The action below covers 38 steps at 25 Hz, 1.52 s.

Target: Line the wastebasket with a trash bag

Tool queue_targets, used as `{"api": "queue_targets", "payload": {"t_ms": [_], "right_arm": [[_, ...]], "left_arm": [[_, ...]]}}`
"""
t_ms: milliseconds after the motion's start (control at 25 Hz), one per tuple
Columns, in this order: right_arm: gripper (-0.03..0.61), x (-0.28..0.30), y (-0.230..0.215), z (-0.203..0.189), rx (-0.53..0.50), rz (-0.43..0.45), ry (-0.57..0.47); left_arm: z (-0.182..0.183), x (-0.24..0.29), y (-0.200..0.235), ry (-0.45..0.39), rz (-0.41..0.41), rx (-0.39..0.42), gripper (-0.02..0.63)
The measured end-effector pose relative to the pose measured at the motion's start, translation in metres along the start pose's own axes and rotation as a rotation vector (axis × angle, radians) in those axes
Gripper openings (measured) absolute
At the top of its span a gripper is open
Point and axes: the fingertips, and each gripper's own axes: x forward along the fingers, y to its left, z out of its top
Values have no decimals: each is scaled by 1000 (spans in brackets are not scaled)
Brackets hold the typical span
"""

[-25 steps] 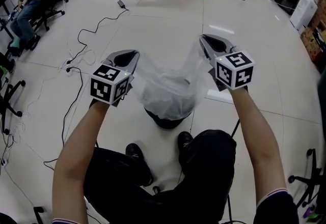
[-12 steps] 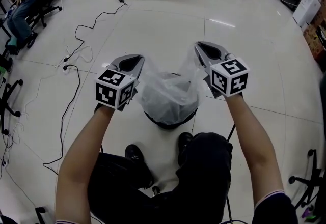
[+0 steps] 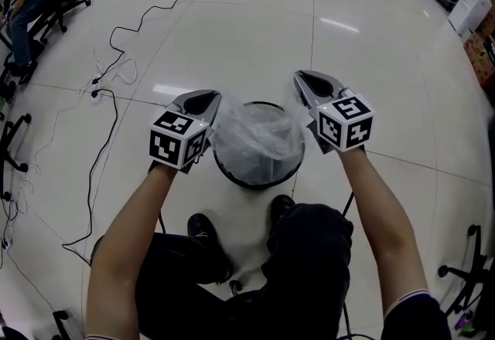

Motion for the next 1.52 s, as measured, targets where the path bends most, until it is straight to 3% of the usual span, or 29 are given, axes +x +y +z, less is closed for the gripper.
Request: {"api": "queue_targets", "payload": {"t_ms": [840, 1520], "right_arm": [[2, 6, -51, -80, 54, -97, 118], [2, -5, -63, -164, 130, -132, 246]], "left_arm": [[-66, 19, 70, 144, 126, -76, 12], [-140, 27, 85, 317, 166, -135, 12]]}}
